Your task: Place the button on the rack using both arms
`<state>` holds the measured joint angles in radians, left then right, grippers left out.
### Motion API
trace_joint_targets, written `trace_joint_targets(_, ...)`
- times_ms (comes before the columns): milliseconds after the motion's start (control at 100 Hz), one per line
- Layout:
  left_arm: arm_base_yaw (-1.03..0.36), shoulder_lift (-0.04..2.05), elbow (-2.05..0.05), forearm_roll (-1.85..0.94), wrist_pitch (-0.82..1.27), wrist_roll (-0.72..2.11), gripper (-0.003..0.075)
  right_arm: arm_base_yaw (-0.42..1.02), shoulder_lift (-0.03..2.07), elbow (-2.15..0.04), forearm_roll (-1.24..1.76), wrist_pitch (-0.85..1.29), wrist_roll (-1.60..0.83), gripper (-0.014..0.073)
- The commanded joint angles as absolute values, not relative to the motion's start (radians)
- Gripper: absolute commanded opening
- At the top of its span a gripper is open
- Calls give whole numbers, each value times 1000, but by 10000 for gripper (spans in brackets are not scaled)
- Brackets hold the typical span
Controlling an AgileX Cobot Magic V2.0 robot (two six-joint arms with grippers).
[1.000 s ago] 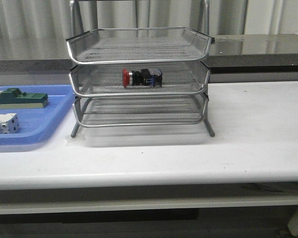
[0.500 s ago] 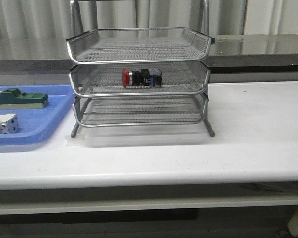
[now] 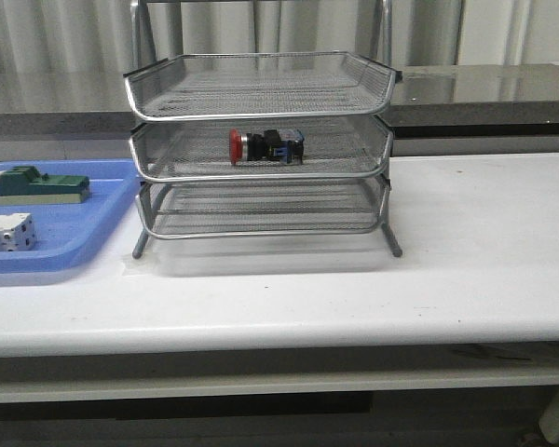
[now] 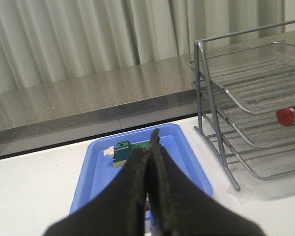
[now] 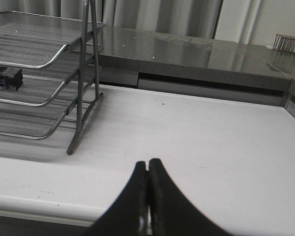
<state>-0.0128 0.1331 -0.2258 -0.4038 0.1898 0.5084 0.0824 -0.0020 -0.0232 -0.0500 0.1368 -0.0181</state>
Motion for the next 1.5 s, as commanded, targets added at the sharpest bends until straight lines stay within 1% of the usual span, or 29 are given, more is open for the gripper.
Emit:
trace_joint_targets(0,-12,144,-253,-419,106,500,-20,79,-28,-6,-46,11,-31,-65)
trace_joint_targets(80,-12,144,-253,-419,106,500,-20,79,-27,31,-46,-35,-31,-65)
trace_joint_targets(1490,-12,144,-249,-419,106,500,-20,79,-27,28,-46,-12,-34,-65)
